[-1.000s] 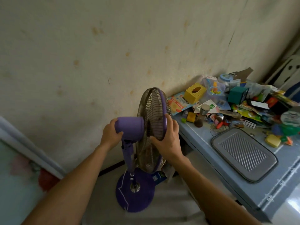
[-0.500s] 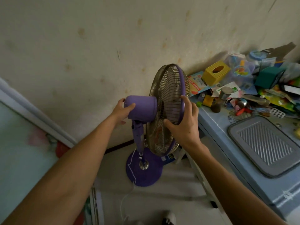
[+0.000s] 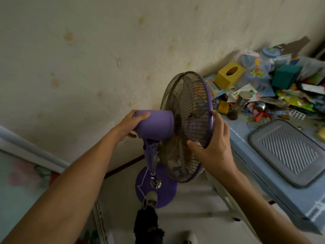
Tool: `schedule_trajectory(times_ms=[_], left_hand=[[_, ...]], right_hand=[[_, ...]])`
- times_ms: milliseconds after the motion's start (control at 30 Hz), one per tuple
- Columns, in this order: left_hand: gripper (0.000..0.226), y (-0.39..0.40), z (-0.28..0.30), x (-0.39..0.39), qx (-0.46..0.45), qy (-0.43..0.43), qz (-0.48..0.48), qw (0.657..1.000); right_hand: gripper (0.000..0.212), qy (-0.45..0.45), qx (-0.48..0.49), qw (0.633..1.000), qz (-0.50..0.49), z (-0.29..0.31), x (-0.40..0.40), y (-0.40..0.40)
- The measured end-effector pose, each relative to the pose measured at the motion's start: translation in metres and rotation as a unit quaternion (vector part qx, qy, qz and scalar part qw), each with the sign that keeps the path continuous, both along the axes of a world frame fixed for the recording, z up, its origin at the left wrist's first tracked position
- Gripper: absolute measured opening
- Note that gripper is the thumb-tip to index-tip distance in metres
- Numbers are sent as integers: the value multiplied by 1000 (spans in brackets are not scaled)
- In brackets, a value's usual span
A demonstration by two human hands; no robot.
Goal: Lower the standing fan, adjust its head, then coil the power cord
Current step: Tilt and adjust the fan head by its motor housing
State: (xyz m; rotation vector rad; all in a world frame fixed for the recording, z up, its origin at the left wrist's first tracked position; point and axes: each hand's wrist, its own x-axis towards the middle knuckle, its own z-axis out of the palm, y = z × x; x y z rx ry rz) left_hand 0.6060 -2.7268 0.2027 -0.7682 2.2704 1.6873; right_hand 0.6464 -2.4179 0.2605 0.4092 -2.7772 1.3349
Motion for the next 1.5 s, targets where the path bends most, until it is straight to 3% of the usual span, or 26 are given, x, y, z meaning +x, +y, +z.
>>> schedule_trajectory(times_ms=[100,167,233,300,333,367,433,467,533,633,833,1033,1167,1300,1500], left_hand=[[57,-17,-2,-18,4,4,-59,998],[58,-28,-3,-25,0,-12,-106,994],[61,-36,-3,-28,-5,-23,-140,990],[58,-42,-2,-29,-13,-24,-162,986],[57,-44,-2,-29,-13,-23,-167,986],[56,-44,-3,-26,-10,-23,-166,986],[52,-41,-3,-20,4,-16,-161,987],[48,-38,-3,-17,13,-13,-156,988],[40,-34,-3,-13,32,-9,-146,989],[42,-31,-2,-8,64,-24,-136,988],[69,-26,2,-18,108,-20,-118,987],[45,-19,-5,-29,100,32,-53,993],[43,-14,-12,-32,97,79,-18,992],[21,-14,-14,-34,81,106,1,991],[10,-17,-12,-40,75,111,27,991]], right_hand=[[81,184,65,980,-29,9,2,-31],[56,278,47,959,34,-1,3,-63],[34,202,12,976,84,-17,6,-97],[21,-1,-16,999,39,-33,8,-123],[26,-139,-45,989,3,-43,7,-134],[36,-284,-110,952,-32,-51,5,-142],[59,-483,-315,813,-78,-63,-4,-153],[67,-515,-412,746,-94,-66,-7,-155],[81,-512,-545,649,-140,-70,-14,-159],[99,-505,-612,583,-177,-69,-19,-160],[107,-505,-607,569,-230,-57,-33,-174],[108,-502,-586,575,-273,-53,-45,-180],[95,-483,-611,552,-300,-54,-51,-189],[89,-483,-637,526,-291,-58,-52,-191],[94,-486,-638,523,-290,-57,-53,-196]])
